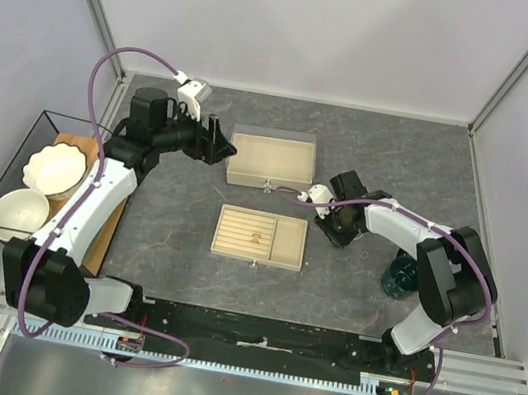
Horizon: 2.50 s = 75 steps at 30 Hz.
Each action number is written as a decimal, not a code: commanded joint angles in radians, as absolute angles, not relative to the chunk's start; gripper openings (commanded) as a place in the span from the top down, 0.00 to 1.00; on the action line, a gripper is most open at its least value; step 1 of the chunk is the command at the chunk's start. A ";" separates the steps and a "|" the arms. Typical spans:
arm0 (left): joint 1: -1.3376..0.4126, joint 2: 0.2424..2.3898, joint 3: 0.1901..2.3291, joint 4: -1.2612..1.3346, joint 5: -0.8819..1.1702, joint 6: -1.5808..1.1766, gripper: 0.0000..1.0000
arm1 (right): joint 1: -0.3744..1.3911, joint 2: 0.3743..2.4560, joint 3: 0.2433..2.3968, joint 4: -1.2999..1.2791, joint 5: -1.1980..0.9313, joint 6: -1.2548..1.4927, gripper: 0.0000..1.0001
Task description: Organize the mixed jewelry
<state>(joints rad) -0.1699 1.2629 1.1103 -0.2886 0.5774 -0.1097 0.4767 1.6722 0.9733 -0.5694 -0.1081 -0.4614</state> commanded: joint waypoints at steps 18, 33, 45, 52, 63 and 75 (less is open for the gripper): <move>-0.173 1.226 1.092 -0.233 0.594 -0.081 0.20 | 0.468 1.623 0.977 -0.591 -0.164 -0.505 0.79; -0.172 1.221 1.088 -0.230 0.592 -0.081 0.20 | 0.468 1.657 0.983 -0.572 -0.152 -0.515 0.78; -0.173 1.220 1.086 -0.227 0.589 -0.081 0.21 | 0.463 1.681 0.989 -0.565 -0.152 -0.522 0.78; -0.173 1.220 1.086 -0.225 0.589 -0.081 0.21 | 0.462 1.698 0.989 -0.565 -0.158 -0.523 0.80; -0.173 1.215 1.057 -0.192 0.653 -0.092 0.21 | 0.462 1.635 1.044 -0.620 -0.231 -0.494 1.00; -0.251 1.204 0.988 -0.055 1.084 -0.031 0.23 | 0.465 1.580 1.540 -1.173 -0.892 -0.695 1.00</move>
